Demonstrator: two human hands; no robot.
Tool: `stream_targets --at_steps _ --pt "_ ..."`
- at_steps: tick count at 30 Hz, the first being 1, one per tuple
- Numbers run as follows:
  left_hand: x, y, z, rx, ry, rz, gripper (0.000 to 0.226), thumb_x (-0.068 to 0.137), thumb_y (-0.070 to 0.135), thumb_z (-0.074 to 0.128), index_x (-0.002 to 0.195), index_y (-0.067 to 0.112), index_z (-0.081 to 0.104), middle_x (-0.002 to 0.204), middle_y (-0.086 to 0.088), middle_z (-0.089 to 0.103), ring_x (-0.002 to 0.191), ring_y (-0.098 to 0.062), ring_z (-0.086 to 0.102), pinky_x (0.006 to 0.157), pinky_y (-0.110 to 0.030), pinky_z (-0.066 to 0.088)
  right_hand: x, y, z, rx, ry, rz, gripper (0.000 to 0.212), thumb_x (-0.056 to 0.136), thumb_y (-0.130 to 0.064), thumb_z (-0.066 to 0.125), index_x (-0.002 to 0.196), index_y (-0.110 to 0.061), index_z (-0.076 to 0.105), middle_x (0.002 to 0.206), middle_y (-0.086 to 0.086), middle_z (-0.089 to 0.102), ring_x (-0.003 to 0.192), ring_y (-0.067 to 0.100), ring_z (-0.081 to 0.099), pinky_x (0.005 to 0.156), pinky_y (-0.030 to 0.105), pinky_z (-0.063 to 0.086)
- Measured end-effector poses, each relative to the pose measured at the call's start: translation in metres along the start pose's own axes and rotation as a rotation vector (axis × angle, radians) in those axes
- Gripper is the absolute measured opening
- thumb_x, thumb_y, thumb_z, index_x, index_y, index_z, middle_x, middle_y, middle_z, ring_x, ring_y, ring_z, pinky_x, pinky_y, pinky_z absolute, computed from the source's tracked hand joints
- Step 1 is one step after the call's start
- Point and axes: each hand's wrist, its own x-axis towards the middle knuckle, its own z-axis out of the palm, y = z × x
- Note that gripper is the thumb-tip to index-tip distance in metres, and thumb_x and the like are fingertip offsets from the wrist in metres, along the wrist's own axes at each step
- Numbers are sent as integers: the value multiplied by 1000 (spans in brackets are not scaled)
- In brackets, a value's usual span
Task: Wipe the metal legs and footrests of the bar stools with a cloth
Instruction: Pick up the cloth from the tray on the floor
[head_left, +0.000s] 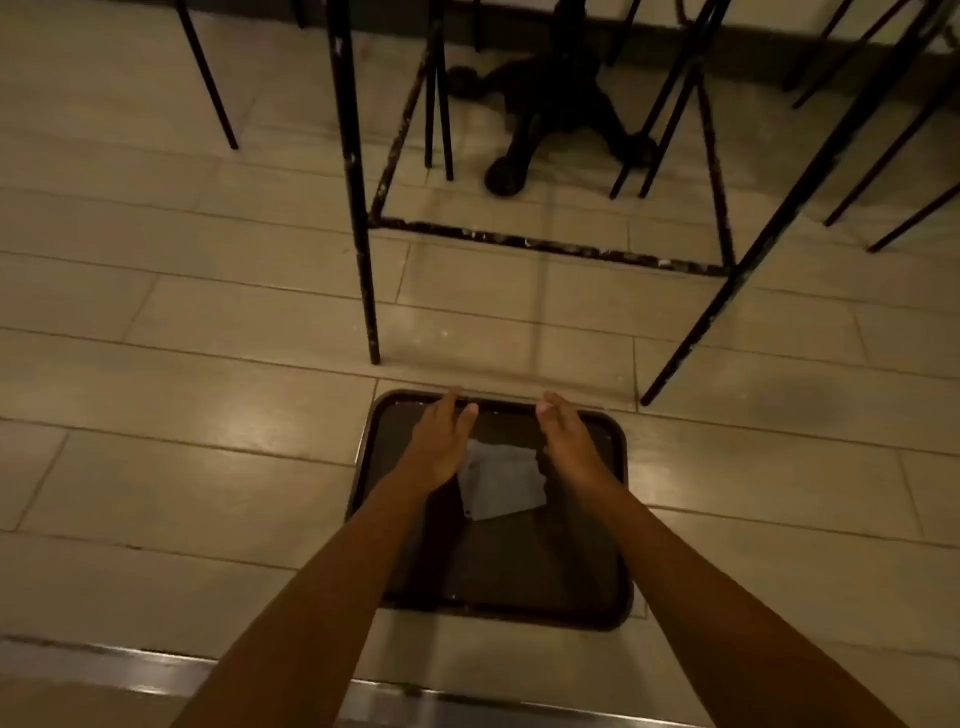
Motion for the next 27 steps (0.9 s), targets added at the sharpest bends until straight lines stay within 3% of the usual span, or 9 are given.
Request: stream_targets --at_steps 6,9,12,15,17,21,24,27 --pt "29 -51 40 -133 -7 -164 51 99 31 33 143 7 27 149 -14 31 137 -27 30 111 -33 24 37 67 16 -84 19 77 42 97 -27 40 137 -13 38 142 8 40 130 22 39 104 30 32" --pt "39 -72 54 -200 -3 -234 51 99 33 34 143 8 26 148 -14 32 135 -28 33 112 -38 28 56 95 19 -147 51 102 41 97 -28 41 135 -13 41 140 9 42 129 26 40 108 37 33" --pt "46 -88 66 -250 23 -314 47 99 32 36 139 8 33 139 -16 43 125 -30 44 104 -43 39 69 117 22 -221 95 136 41 95 -31 44 133 -17 44 138 9 43 129 29 38 108 45 35" --pt "54 -100 76 -327 60 -378 45 97 32 42 135 9 38 133 -11 47 120 -29 48 102 -43 42 82 132 24 -259 136 179 42 93 -30 49 133 -18 45 138 11 43 128 30 39 108 43 35" --pt "56 -103 83 -380 79 -393 35 96 32 46 123 10 45 117 -3 51 108 -21 50 97 -37 44 87 136 26 -276 167 203 44 91 -29 53 132 -17 46 137 13 42 126 31 40 106 39 36" --pt "59 -102 92 -395 36 -398 26 90 31 56 107 11 57 111 -9 62 99 -23 59 90 -41 51 87 135 34 -98 118 272 50 86 -14 60 132 -10 42 133 14 45 118 29 47 84 28 42" --pt "56 -99 91 -403 -12 -409 32 86 23 63 111 4 60 109 -12 64 98 -25 62 85 -36 53 81 130 38 -19 82 310 53 83 -2 61 131 -7 42 131 16 48 114 30 51 85 31 44" --pt "49 -96 84 -488 -99 -421 31 86 16 63 113 1 59 114 -16 62 102 -25 61 87 -34 52 73 123 39 128 4 336 34 84 3 57 117 -6 54 123 19 55 100 28 58 79 34 50"
